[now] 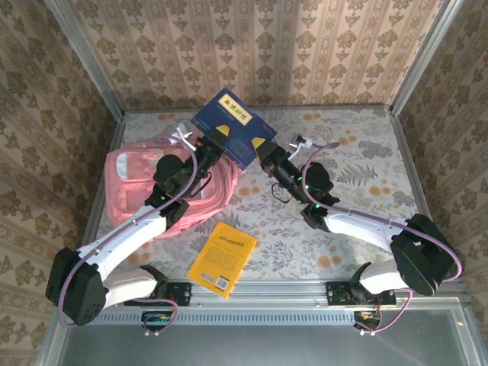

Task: Pack books, pencil case, and school supplies into a backpack

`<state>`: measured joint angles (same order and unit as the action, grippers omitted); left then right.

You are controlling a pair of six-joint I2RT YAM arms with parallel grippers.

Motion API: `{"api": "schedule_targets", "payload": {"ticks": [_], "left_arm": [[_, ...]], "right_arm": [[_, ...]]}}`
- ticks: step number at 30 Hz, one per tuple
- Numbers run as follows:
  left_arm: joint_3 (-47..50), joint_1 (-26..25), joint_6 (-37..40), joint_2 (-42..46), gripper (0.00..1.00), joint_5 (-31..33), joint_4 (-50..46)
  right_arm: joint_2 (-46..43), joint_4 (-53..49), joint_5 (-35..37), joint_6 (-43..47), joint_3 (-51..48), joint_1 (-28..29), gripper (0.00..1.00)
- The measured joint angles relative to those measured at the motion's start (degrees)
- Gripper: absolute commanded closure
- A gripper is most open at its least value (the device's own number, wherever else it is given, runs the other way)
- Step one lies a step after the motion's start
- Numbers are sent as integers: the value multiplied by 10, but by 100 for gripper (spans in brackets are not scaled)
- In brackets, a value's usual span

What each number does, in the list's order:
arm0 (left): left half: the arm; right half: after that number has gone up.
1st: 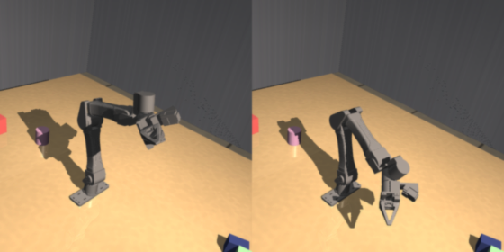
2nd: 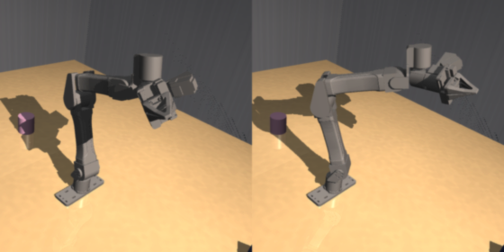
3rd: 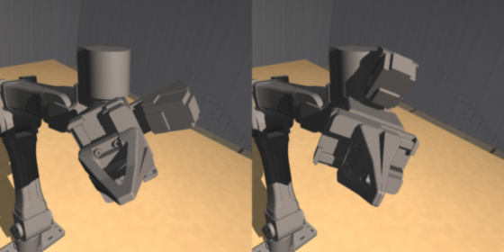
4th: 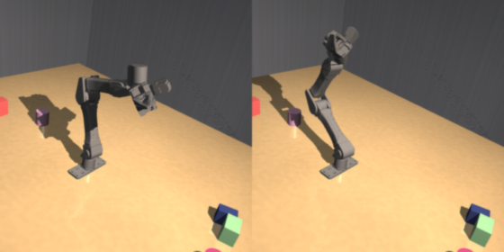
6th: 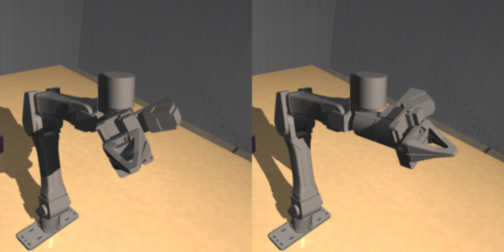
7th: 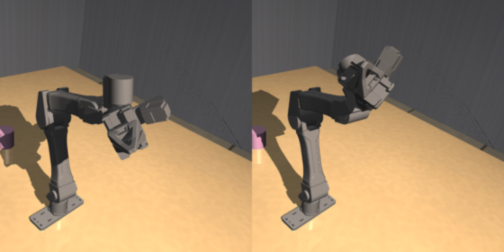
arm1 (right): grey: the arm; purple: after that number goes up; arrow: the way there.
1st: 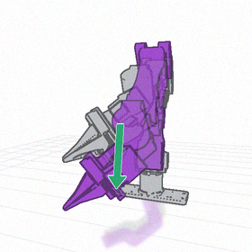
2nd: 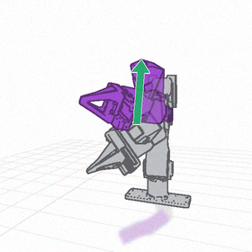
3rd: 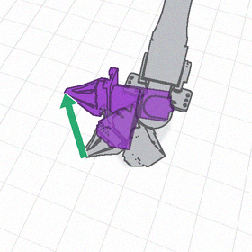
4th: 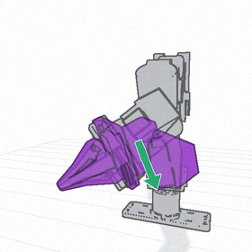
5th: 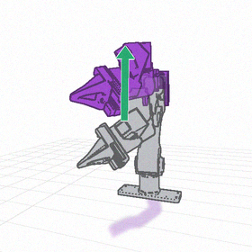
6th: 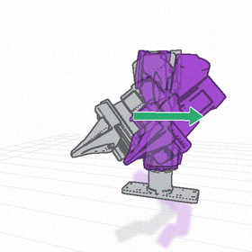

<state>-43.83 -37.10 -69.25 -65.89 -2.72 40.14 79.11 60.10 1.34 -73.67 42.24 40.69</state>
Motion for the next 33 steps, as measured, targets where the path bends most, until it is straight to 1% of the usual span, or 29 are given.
{"api": "schedule_targets", "payload": {"ticks": [1, 5, 9, 11, 13, 16, 17, 18, 19, 21, 22, 23, 24, 25, 26, 30, 31, 33], "left_arm": [[0, 0, 0, 0, 100, 0, 0], [0, 0, 0, 0, 100, 0, -4], [0, 0, 0, -3, 100, -1, -7], [0, 0, -2, -7, 100, -3, -7], [0, 0, -2, -10, 100, -5, -7], [0, 0, -4, -12, 100, -5, -7], [0, 0, -4, -12, 100, -5, -7], [0, 0, -4, -12, 100, -5, -7], [0, 0, -4, -12, 95, -5, -8], [0, 1, -4, -12, 67, -7, -10], [-1, 5, -1, -12, 56, -11, -14], [-1, 10, 3, -11, 47, -21, -25], [-1, 13, 5, -10, 41, -26, -37], [-1, 17, 13, -8, 39, -32, -49], [-6, 28, 21, -2, 39, -44, -85], [-67, 79, 97, 34, 38, -64, -305], [-86, 89, 120, 38, 36, -63, -352], [-128, 108, 169, 40, 33, -63, -440]], "right_arm": [[0, 0, 0, 0, 0, 0, 85], [0, -2, 0, 0, 0, 0, 78], [0, -5, 0, 0, 0, 0, 78], [0, -7, 0, 0, 0, -2, 82], [0, -12, 0, 1, 0, -3, 87], [0, -18, -1, 2, 0, -3, 98], [0, -18, -1, 3, 0, -3, 100], [0, -20, -1, 2, 0, -4, 100], [0, -21, -1, 2, 0, -4, 100], [0, -26, -1, 4, 0, -4, 100], [-1, -31, 0, 5, 0, -5, 100], [-7, -48, 1, 5, 0, -8, 100], [-12, -60, 3, 6, -1, -9, 100], [-22, -76, 7, 10, -4, -12, 100], [-39, -102, 16, 16, -13, -15, 100], [-145, -244, 72, 49, -52, -39, 100], [-180, -285, 90, 62, -59, -49, 100], [-228, -332, 113, 81, -74, -65, 100]]}}
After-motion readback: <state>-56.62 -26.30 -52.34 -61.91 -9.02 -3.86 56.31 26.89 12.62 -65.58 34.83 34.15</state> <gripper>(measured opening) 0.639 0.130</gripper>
